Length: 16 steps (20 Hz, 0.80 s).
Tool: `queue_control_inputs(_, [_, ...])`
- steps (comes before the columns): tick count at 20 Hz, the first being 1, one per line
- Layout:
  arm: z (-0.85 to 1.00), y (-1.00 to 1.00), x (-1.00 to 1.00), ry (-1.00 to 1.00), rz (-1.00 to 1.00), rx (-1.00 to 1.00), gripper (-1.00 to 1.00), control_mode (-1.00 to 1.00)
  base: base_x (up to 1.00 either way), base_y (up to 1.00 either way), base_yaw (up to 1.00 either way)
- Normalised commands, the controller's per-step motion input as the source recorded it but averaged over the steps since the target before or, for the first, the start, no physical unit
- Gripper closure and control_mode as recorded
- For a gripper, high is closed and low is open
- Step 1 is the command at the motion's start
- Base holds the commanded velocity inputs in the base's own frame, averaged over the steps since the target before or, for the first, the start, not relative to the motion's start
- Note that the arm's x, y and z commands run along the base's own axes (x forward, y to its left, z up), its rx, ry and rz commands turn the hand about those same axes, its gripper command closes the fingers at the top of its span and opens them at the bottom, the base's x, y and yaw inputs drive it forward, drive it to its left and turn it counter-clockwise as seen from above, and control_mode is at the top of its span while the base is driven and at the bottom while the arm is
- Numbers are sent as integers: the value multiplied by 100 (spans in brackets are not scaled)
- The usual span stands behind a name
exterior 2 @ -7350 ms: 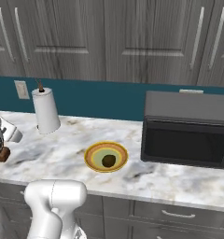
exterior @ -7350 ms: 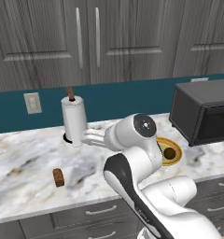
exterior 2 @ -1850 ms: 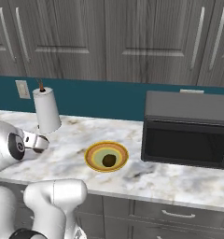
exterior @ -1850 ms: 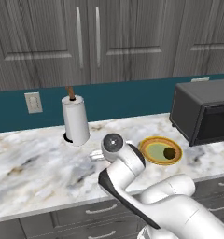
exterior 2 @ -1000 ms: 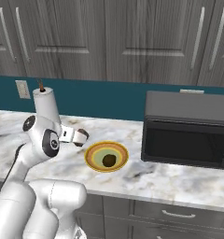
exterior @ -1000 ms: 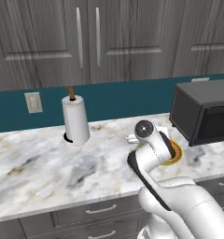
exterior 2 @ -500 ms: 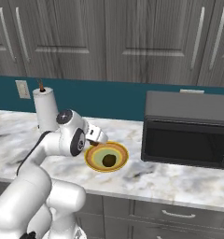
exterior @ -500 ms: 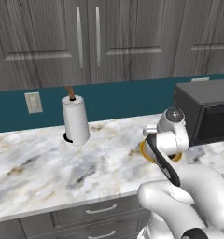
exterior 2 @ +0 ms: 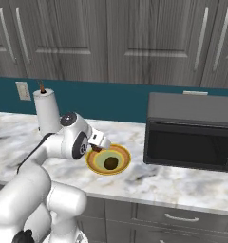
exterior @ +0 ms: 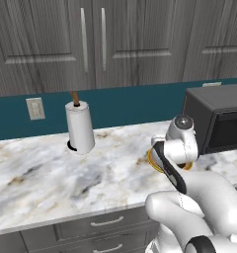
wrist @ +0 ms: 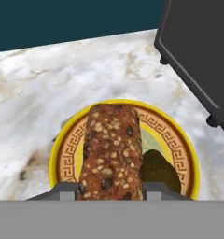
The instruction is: Pick the avocado and bread from the counter and place them on the plate. Then pick the jam from the cabinet and place it next to the plate. Lastly close the cabinet door.
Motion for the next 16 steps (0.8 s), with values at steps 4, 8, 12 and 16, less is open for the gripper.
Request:
queue_control_inputs(4, [-20,-11,3,0,-3,5,100,-100,0,0,0])
queue_control_inputs(8, [-8,-13,15,-4,-3,3,100,-100,0,0,0])
queue_control_inputs(12, [-9,0,2,-1,0,7,-100,-100,0,0,0])
queue_control_inputs(16, [0,0,0,0,0,0,-100,-100,0,0,0])
